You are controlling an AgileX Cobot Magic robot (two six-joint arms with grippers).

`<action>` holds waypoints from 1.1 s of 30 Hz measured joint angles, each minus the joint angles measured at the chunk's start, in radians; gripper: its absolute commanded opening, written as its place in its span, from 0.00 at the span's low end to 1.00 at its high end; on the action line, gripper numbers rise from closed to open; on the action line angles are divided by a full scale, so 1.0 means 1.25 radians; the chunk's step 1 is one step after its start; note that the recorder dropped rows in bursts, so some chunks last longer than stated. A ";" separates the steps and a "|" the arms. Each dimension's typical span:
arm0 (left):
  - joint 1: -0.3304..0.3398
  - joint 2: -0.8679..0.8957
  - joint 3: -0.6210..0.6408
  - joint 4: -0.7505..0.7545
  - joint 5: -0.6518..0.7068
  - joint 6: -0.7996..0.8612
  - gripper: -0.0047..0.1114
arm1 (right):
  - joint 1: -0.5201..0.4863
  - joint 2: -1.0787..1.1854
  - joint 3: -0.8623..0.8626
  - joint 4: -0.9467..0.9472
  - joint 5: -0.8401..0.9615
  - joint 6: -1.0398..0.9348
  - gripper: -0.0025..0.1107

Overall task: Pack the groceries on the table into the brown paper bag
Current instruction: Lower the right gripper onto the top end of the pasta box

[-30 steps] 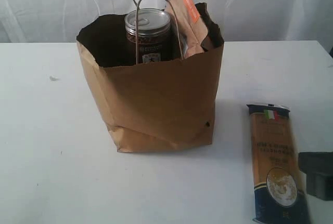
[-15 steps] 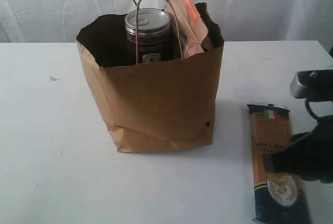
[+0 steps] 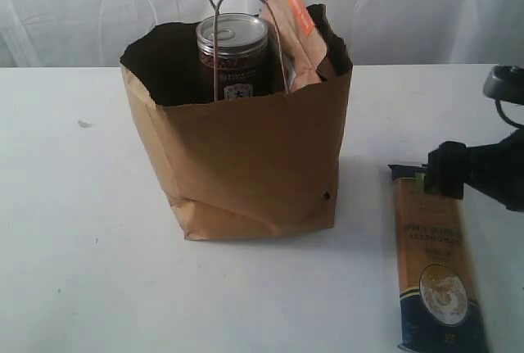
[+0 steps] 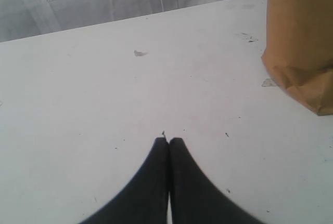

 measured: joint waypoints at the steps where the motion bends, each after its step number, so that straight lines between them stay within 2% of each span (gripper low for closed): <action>1: 0.000 0.000 0.000 0.000 0.000 0.000 0.04 | -0.004 0.020 -0.022 0.011 0.004 -0.017 0.79; 7: 0.000 0.000 0.000 0.000 0.000 0.000 0.04 | -0.009 0.140 -0.113 -0.021 -0.024 -0.039 0.79; 15: 0.000 0.000 0.000 0.000 0.000 0.000 0.04 | -0.010 0.329 -0.186 -0.217 -0.049 0.080 0.79; 22: 0.000 0.000 0.000 0.000 0.000 0.000 0.04 | -0.011 0.466 -0.249 -0.179 -0.054 0.099 0.79; 26: 0.000 0.000 0.000 0.000 0.000 0.000 0.04 | -0.002 0.489 -0.262 -0.113 -0.055 0.057 0.79; 33: 0.000 0.000 0.000 0.000 0.000 0.000 0.04 | 0.015 0.509 -0.267 -0.109 -0.057 0.035 0.79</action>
